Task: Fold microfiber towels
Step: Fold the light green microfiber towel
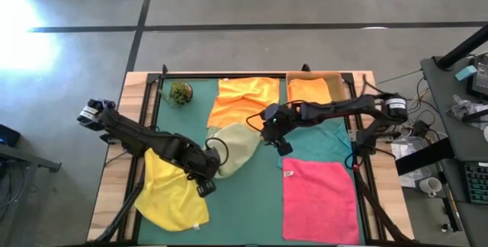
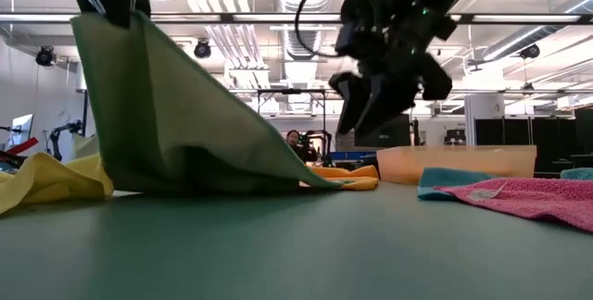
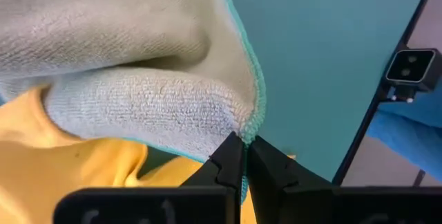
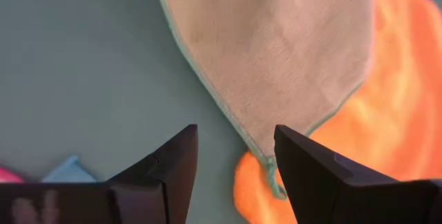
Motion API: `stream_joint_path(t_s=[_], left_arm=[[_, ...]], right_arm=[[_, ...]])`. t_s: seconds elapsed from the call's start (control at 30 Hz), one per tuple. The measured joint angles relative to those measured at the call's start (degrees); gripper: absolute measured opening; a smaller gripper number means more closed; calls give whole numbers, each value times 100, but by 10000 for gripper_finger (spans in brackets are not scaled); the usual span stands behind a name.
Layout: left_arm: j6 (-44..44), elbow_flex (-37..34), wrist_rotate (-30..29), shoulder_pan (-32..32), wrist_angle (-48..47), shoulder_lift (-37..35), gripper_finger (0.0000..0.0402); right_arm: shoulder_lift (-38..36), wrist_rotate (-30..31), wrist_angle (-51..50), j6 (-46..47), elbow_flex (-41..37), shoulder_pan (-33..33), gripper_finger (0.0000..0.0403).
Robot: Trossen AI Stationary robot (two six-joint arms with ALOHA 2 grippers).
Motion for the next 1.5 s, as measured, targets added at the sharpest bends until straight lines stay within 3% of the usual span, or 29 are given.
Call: stream_joint_path(t_s=[0.67, 0.97, 1.1, 1.33, 1.5], left_arm=[[4, 218, 123, 6, -804, -271, 0], [0, 216, 125, 4, -985, -285, 0], [4, 216, 142, 4, -1045, -288, 0], [9, 216, 149, 4, -1057, -290, 0], [11, 216, 151, 5, -1053, -290, 0]], right_arm=[[1091, 79, 734, -242, 72, 50, 182], [1355, 542, 1097, -243, 79, 61, 180], [1330, 610, 1092, -124, 79, 70, 146], [1320, 732, 1090, -5, 79, 59, 21], [1124, 714, 845, 414, 76, 62, 10]])
